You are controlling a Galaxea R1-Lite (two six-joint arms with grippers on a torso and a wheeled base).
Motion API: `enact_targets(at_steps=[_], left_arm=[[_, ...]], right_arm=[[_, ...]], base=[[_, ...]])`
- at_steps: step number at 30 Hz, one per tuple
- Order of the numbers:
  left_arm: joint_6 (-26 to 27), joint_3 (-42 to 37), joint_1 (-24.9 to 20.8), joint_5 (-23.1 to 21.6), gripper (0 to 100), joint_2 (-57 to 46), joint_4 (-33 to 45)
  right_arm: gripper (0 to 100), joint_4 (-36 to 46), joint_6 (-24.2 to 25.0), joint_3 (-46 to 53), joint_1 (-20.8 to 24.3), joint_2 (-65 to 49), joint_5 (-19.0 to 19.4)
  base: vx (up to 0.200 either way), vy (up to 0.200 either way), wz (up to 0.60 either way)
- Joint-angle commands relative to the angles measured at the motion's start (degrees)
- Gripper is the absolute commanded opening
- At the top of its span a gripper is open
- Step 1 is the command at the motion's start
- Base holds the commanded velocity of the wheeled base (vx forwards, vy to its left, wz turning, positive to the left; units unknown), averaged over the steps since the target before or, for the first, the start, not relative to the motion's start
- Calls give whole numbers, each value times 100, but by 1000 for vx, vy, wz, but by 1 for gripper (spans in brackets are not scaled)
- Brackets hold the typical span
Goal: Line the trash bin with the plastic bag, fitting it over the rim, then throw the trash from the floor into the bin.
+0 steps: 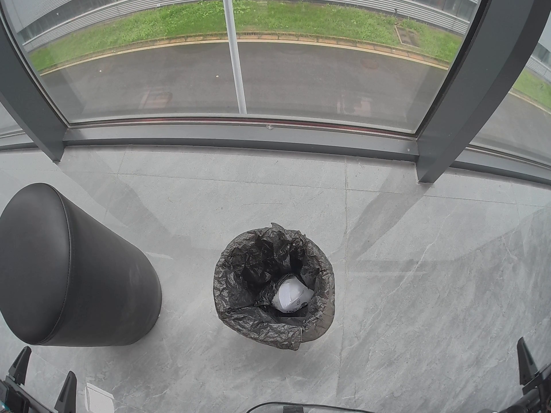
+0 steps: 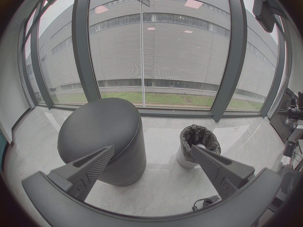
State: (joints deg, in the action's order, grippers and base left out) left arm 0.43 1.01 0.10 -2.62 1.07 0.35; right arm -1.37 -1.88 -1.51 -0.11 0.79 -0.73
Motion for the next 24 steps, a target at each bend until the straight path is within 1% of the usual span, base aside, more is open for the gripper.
enact_targets(at_steps=[1,7,9,10,12,18,21,24], left_arm=[[54,-92,-1,-46,100,-98,0],[10,-66,-10,-37,100,-90,44],[-60,-75,-10,-10,100,-90,17],[-175,-57,-10,7,100,-90,53],[-192,-57,-10,16,100,-90,61],[-157,-57,17,25,100,112,70],[19,-66,-106,-28,100,104,70],[-104,-57,-115,-10,100,121,79]], right_arm=[[100,189,-94,125,2,-79,284],[100,137,-85,142,-7,-70,293],[100,137,-23,142,2,-79,275],[100,137,170,142,2,-79,249],[100,137,223,142,2,-79,108],[100,145,197,142,2,-79,64],[100,154,3,134,-7,-53,135],[100,163,38,134,2,-35,179]], base=[[0,0,0],[0,0,0],[0,0,0],[0,0,0],[0,0,0],[0,0,0],[0,0,0],[0,0,0]])
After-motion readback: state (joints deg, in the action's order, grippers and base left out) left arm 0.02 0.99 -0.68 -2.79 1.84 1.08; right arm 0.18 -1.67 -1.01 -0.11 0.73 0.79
